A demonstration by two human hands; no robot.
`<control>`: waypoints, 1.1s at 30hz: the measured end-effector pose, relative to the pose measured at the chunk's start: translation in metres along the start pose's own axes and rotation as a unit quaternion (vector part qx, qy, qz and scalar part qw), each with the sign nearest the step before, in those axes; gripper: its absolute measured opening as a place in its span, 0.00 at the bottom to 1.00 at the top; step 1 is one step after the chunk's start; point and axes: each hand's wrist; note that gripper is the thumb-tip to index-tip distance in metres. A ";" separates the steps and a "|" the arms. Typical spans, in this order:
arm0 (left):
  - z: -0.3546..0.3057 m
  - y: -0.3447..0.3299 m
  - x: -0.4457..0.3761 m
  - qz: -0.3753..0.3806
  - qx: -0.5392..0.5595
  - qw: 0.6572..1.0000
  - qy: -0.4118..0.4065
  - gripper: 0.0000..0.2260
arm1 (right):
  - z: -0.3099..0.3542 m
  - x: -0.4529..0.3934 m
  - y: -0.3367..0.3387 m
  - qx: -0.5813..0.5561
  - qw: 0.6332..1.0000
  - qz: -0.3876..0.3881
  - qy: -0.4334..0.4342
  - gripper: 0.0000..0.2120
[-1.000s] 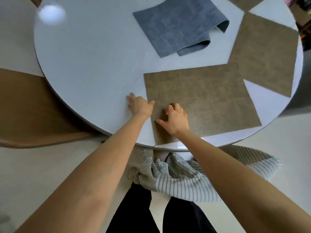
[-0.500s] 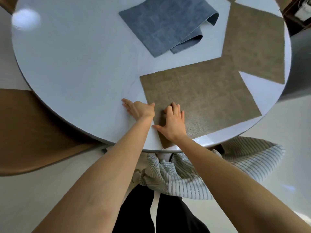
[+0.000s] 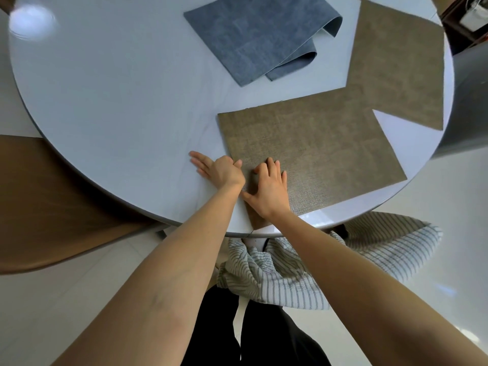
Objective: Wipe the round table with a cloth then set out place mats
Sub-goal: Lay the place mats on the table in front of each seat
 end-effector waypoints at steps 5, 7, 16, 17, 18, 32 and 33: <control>0.001 0.001 0.001 -0.003 0.009 1.000 -0.006 0.09 | 0.001 -0.001 -0.003 -0.004 1.000 -0.008 -0.002 0.33; 0.001 0.001 0.001 0.001 -0.001 1.000 -0.009 0.10 | 0.000 0.000 -0.004 -0.005 1.000 -0.012 -0.001 0.33; 0.004 0.007 0.010 0.014 -0.114 0.989 -0.090 0.33 | -0.012 0.004 0.001 -0.031 0.999 -0.015 0.030 0.26; 0.008 0.007 0.012 0.036 -0.174 0.975 -0.135 0.34 | -0.014 0.005 0.002 -0.016 0.999 -0.033 0.027 0.27; 0.012 0.007 0.013 0.060 -0.239 0.953 -0.175 0.33 | -0.015 0.007 0.003 0.003 0.999 -0.035 0.016 0.30; -0.017 0.081 -0.010 0.172 -0.423 0.857 -0.240 0.24 | -0.015 -0.019 0.055 0.000 0.995 0.096 -0.041 0.15; -0.020 0.091 -0.011 0.162 -0.425 0.855 -0.249 0.23 | -0.011 -0.021 0.062 -0.017 0.996 0.077 -0.047 0.14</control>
Point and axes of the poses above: each hand's wrist, its own x-axis away from the middle knuckle, its own y-axis out of the back of the hand, z = x × y, and after that the axes turned 2 degrees about -z, right-handed
